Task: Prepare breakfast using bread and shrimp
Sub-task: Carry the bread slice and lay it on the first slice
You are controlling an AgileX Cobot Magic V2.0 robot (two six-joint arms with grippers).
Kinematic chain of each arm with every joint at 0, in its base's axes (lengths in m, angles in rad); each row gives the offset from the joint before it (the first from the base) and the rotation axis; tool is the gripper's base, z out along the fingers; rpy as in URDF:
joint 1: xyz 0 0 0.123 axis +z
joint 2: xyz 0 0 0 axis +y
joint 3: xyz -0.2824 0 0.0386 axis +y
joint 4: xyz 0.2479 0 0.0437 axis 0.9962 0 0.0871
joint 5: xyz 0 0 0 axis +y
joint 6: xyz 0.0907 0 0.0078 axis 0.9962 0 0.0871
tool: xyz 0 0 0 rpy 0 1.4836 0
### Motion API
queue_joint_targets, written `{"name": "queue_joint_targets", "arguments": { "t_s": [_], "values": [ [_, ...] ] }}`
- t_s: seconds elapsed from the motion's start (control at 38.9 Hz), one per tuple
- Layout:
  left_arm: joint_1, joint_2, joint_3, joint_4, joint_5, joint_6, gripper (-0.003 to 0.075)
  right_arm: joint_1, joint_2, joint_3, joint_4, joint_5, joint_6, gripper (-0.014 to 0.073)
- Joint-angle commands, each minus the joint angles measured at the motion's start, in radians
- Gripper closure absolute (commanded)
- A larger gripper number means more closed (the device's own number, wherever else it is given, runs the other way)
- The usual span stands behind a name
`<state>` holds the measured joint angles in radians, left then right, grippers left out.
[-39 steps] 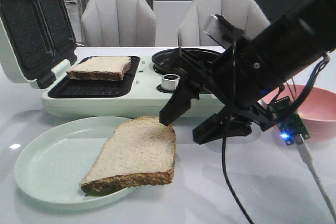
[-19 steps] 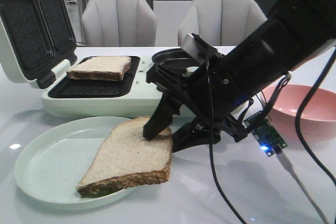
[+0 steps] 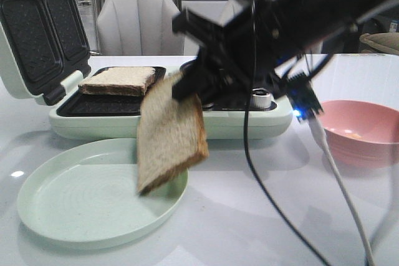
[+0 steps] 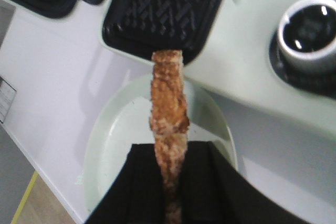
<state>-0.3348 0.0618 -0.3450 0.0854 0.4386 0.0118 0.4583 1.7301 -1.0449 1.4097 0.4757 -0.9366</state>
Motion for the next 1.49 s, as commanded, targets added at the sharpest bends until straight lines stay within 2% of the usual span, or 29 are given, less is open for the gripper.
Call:
{"name": "queue_joint_targets", "arguments": {
  "t_s": [0.0, 0.26, 0.51, 0.72, 0.9, 1.16, 1.36, 1.46],
  "values": [
    [-0.008, 0.012, -0.026, -0.007, -0.085, -0.012, 0.0158, 0.000, -0.035, -0.106, 0.055, 0.050, -0.022, 0.0419],
    [-0.008, 0.012, -0.026, -0.007, -0.085, -0.012, 0.0158, 0.005, 0.118, -0.360, 0.151, 0.098, -0.022, 0.0419],
    [-0.008, 0.012, -0.026, -0.007, -0.085, -0.012, 0.0158, 0.026, 0.294, -0.596, 0.158, 0.113, -0.022, 0.0419],
    [-0.008, 0.012, -0.026, -0.007, -0.085, -0.012, 0.0158, 0.026, 0.398, -0.700, 0.162, 0.112, -0.022, 0.0418],
    [-0.008, 0.012, -0.026, -0.007, -0.085, -0.012, 0.0158, 0.024, 0.421, -0.710, 0.127, 0.084, -0.038, 0.0412],
    [-0.008, 0.012, -0.026, -0.007, -0.085, -0.012, 0.0158, 0.031, 0.419, -0.710, 0.092, 0.139, -0.107, 0.0146],
    [-0.008, 0.012, -0.026, -0.007, -0.085, -0.012, 0.0158, 0.023, 0.405, -0.710, 0.090, 0.205, -0.106, 0.0122],
    [-0.008, 0.012, -0.026, -0.007, -0.085, -0.012, 0.0158, 0.012, 0.374, -0.709, 0.048, 0.216, -0.093, 0.0122]
  ]
}}
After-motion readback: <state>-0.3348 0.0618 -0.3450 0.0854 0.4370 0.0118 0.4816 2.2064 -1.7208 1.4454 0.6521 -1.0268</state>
